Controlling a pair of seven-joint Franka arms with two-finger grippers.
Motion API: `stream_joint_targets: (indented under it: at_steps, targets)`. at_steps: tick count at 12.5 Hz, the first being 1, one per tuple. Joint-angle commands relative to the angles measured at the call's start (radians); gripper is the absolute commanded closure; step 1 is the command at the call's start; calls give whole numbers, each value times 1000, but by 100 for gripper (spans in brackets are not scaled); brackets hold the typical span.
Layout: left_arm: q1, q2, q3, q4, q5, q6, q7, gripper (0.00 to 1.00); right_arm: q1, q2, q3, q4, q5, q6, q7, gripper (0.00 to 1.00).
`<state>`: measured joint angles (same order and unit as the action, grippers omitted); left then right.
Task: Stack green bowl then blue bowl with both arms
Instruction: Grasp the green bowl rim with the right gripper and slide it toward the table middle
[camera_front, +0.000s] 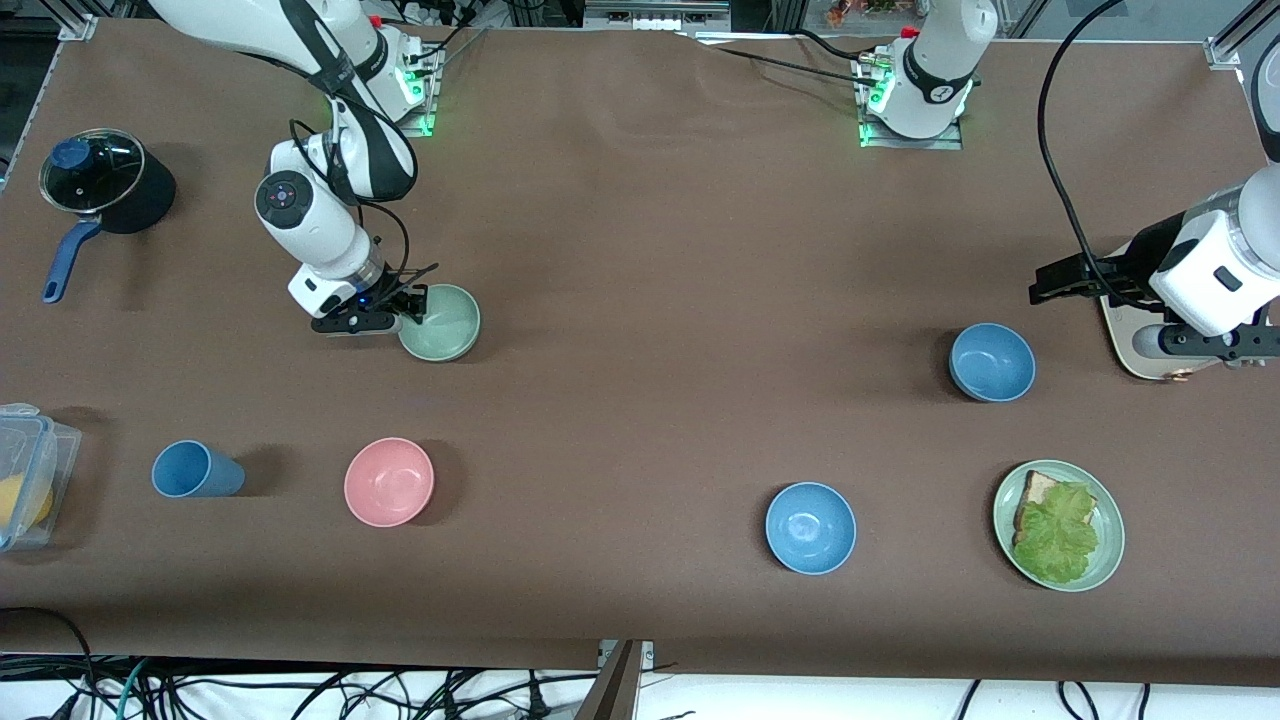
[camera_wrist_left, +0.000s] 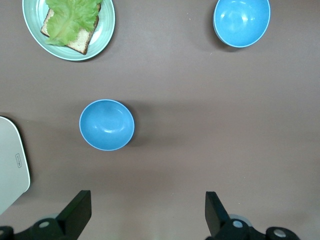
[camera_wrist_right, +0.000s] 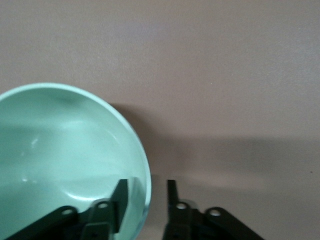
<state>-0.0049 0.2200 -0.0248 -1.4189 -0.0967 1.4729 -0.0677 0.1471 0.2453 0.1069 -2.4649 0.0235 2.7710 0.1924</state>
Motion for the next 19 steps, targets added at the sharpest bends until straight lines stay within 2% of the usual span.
stream_joint_targets:
  at_steps: [1, 3, 4, 5, 7, 9, 11, 12, 13, 15, 17, 19]
  targets:
    - [-1, 9, 2, 3, 9, -8, -7, 0, 2, -15, 46, 47, 7, -5, 57, 100]
    - [2, 10, 3, 5, 8, -9, -6, 0, 17, -6, 115, 107, 9, -8, 158, 100]
    - [3, 9, 3, 3, 8, -9, -6, 0, 55, 27, 131, 165, 9, -14, 247, 100]
    - [6, 12, 3, 5, 8, -9, -6, 0, 109, 79, 134, 272, 9, -68, 336, 100]
    - [9, 21, 5, 5, 9, -9, -6, 0, 216, 188, 132, 458, 7, -157, 531, 100]
    - [22, 39, 11, 1, 11, -6, 3, 0, 305, 273, 125, 535, -5, -151, 649, 100]
    - [55, 48, 14, -24, 9, 0, 12, 0, 385, 328, 70, 576, -66, -146, 726, 100]
    - [65, 71, 16, -52, 11, 22, 22, 0, 417, 339, 35, 589, -94, -146, 745, 40]
    - [66, 78, 17, -90, 21, 61, 76, 0, 423, 338, 27, 590, -99, -146, 742, 1]
    - [97, 78, 48, -185, 25, 146, 214, 0, 417, 307, 10, 628, -102, -195, 731, 0]
    - [120, 88, 63, -306, 26, 283, 238, 0, 414, 243, -28, 725, -102, -406, 736, 0]
    - [153, 91, 63, -405, 18, 415, 288, 0, 413, 145, -103, 768, -105, -558, 701, 0]
